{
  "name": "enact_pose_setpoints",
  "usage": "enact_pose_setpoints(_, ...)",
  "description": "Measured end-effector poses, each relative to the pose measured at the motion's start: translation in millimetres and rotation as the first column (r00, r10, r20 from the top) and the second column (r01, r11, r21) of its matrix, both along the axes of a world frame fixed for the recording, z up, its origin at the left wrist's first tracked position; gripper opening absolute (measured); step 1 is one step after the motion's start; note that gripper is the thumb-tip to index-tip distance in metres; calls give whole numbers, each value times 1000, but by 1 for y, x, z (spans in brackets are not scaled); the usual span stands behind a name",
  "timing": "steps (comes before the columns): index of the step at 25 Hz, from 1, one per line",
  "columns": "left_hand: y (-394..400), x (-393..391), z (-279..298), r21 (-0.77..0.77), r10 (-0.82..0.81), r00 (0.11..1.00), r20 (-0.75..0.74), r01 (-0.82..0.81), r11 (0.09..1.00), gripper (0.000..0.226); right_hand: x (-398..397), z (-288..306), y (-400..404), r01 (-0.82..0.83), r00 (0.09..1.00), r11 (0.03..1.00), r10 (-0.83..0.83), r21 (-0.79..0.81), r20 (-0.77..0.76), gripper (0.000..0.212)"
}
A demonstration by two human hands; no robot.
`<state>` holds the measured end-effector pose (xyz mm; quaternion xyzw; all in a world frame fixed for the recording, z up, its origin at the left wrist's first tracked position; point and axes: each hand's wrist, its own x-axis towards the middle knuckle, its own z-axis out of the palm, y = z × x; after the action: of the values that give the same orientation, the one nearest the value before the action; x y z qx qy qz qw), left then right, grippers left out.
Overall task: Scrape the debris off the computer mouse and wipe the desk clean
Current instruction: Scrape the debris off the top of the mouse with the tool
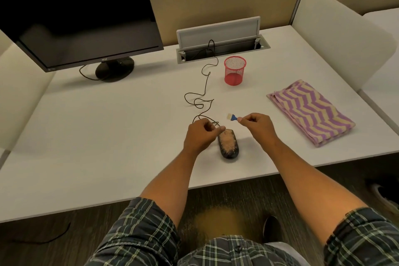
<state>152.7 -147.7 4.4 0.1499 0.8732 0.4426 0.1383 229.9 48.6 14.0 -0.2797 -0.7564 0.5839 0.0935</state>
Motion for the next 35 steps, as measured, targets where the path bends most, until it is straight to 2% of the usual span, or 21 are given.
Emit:
enact_pose_setpoints(3,-8,14,-10,-1,-29,1000,8,29,1000,55,5,-13,6,31,994,999,-28,-19,103,34)
enact_pose_setpoints(6,-14,23,-20,-34,-80,996,49,82,996,91,8,-27,10,52,975,998,-47,-19,219,34)
enact_pose_setpoints(9,-16,28,-26,-91,-137,987,79,144,985,120,4,-30,10,12,973,1000,-15,15,231,34)
enact_pose_setpoints(13,-11,29,-26,-203,-189,975,116,210,956,135,0,-31,6,-57,968,997,44,44,247,31)
enact_pose_setpoints(17,-7,33,-33,-247,-210,959,189,253,935,137,5,-36,9,-57,970,998,46,38,237,30)
enact_pose_setpoints(35,-4,30,-42,-274,-227,959,172,268,924,127,13,-40,10,-55,986,998,58,-22,159,31)
